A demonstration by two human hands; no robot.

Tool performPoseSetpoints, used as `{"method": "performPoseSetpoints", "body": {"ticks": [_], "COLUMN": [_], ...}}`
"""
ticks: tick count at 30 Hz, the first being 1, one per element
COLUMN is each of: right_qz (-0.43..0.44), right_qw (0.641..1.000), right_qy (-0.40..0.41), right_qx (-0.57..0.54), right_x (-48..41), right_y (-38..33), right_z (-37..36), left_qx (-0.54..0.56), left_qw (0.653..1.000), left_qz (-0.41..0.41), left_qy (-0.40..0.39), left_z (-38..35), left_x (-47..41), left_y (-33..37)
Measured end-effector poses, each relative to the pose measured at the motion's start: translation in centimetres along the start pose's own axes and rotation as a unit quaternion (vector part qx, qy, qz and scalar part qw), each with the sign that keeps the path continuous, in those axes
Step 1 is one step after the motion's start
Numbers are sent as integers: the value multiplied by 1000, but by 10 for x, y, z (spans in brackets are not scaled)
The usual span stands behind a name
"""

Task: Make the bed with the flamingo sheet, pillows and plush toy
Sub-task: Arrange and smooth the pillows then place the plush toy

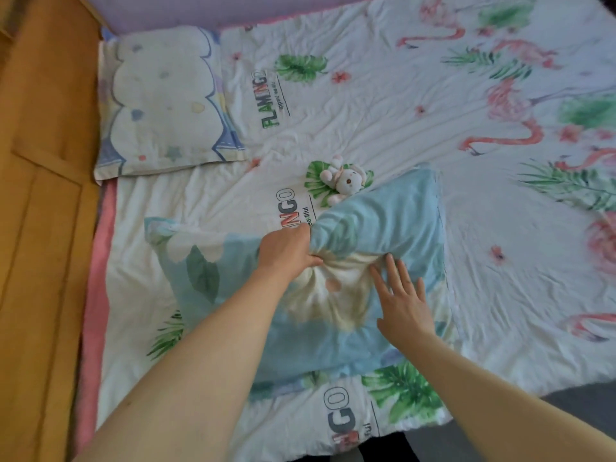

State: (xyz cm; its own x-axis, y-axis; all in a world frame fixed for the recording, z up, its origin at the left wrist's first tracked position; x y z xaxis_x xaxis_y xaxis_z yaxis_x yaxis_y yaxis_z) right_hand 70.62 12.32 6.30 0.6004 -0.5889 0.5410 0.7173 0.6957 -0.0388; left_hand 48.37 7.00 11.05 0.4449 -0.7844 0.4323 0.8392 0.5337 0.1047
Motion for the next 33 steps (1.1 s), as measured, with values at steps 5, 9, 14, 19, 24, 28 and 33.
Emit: {"method": "performPoseSetpoints", "body": {"ticks": [5, 9, 14, 19, 24, 28, 33], "right_qz": [-15, -34, -33, 1, 27, 42, 28], "right_qw": [1000, 998, 994, 991, 986, 969, 936], "right_qy": [25, 33, 54, 103, 126, 132, 104], "right_qx": [-9, -39, -91, -85, -105, -204, -334], "right_x": [34, 54, 75, 86, 85, 80, 73], "right_y": [-17, -37, -71, -97, -116, -132, -144], "right_z": [22, 34, 44, 51, 74, 92, 105], "left_qx": [39, 77, 98, 140, 227, 314, 407], "left_qw": [999, 997, 992, 982, 953, 921, 877], "left_qz": [3, 7, 12, 27, 51, 67, 73], "left_qy": [3, 24, 74, 127, 195, 223, 244], "left_z": [19, 36, 66, 95, 119, 126, 132], "left_x": [42, 73, 109, 132, 156, 177, 201], "left_y": [-8, -18, -41, -65, -100, -127, -148]}}
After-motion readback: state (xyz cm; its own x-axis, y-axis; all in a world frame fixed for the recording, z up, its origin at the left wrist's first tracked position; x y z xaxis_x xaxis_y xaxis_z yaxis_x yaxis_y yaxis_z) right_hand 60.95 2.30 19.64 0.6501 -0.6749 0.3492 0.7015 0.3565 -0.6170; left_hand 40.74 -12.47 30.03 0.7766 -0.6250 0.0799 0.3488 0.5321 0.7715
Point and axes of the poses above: each hand's wrist, its own x-axis away from the middle knuckle, its own z-axis out of the back of the hand, y = z × x, the point moved 1 cm from there along -x, towards the middle knuckle, and after that the axes turned 7 degrees about -y, right-handed, at the moved point
